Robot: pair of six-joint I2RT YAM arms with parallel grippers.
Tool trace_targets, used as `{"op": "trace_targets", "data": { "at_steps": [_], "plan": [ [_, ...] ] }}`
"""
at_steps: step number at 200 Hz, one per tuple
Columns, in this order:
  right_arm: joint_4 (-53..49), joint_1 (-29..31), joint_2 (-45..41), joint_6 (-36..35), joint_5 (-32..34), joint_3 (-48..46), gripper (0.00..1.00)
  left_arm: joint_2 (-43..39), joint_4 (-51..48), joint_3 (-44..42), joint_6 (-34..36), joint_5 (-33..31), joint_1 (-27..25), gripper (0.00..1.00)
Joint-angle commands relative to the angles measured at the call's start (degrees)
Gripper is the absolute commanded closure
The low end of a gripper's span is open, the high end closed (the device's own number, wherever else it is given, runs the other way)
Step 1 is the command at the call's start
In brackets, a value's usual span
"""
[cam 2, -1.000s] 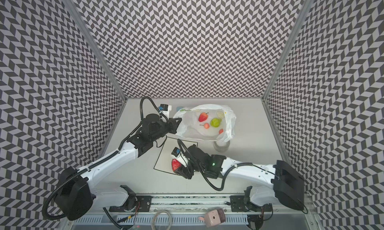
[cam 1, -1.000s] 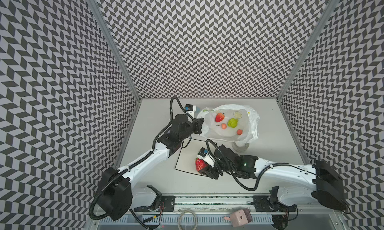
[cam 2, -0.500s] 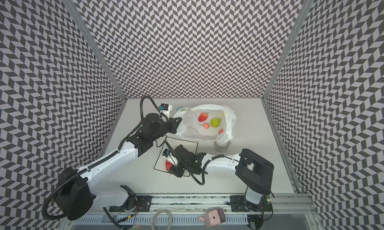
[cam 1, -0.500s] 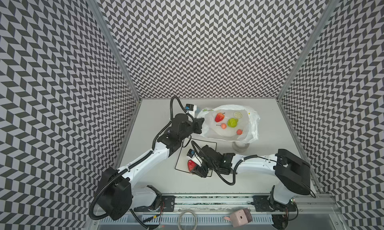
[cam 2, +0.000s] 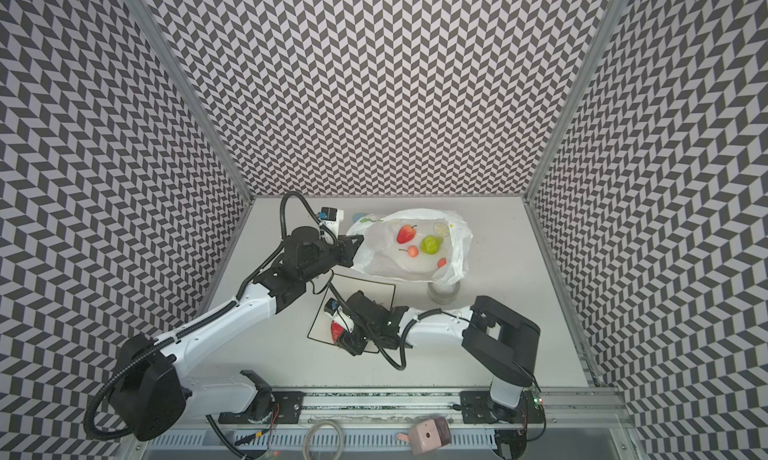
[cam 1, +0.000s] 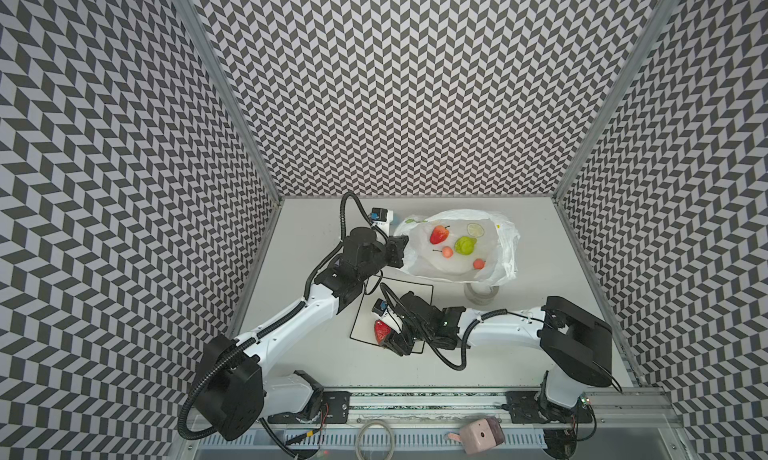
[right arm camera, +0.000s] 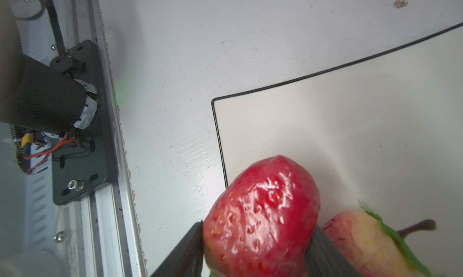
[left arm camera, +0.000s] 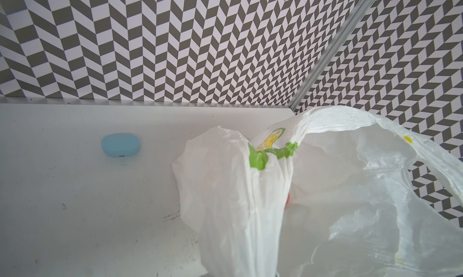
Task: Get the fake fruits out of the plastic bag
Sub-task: 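Lower the red strawberry onto the paper sheet and open the right gripper, then reach the right gripper back into the bag toward the green pear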
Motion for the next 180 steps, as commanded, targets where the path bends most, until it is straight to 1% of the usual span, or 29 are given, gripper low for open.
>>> {"op": "trace_targets", "data": {
  "at_steps": [1,33,53,76,94,110,120,128,137,145,152,157,167,180],
  "plan": [
    [2.7,0.4,-2.1,-0.7,1.1,-0.2,0.35,-0.6,0.0,1.6,0.4,-0.4,0.2,1.0],
    [2.3,0.8,-3.2,-1.1,1.4,-0.2,0.34,-0.5,0.1,1.7,0.4,-0.3,0.2,1.0],
    [2.8,1.1,-6.0,-1.4,1.3,-0.5,0.34,-0.6,0.0,1.8,0.5,-0.4,0.2,1.0],
    [4.1,2.0,-12.7,-2.7,1.1,-2.8,0.35,-0.8,0.0,1.7,0.5,-0.5,0.2,1.0],
    [4.8,2.7,-19.8,-3.7,1.4,-6.2,0.36,-0.8,0.2,1.6,0.5,-0.5,0.2,1.0],
    [5.3,2.8,-26.1,-3.9,3.2,-8.9,0.38,-0.6,0.4,1.6,0.4,-0.4,0.2,1.0],
    [5.9,2.7,-29.9,-3.4,6.0,-10.2,0.4,-0.5,0.5,1.6,0.3,-0.4,0.2,1.0],
    [7.2,2.8,-32.7,-2.7,9.5,-11.5,0.4,-0.5,0.6,1.6,0.3,-0.4,0.2,1.0],
    [9.7,2.7,-35.5,-0.6,15.2,-13.1,0.41,-0.5,0.7,1.7,0.2,-0.4,0.2,1.0],
    [12.3,2.7,-37.4,1.8,22.2,-14.3,0.41,-0.5,0.8,1.6,0.1,-0.4,0.2,1.0],
    [12.8,2.0,-38.0,4.4,27.5,-14.3,0.41,-0.5,0.9,1.6,0.1,-0.4,0.2,1.0],
    [12.4,1.1,-37.8,6.2,30.0,-13.6,0.42,-0.5,1.0,1.6,0.0,-0.4,0.2,1.0],
    [10.2,-1.1,-36.7,11.4,33.7,-11.6,0.42,-0.5,1.1,1.6,0.0,-0.5,0.2,1.0],
    [6.0,-4.5,-33.5,20.3,37.6,-8.1,0.45,-0.4,1.2,1.6,-0.1,-0.5,0.2,1.0]
  ]
}}
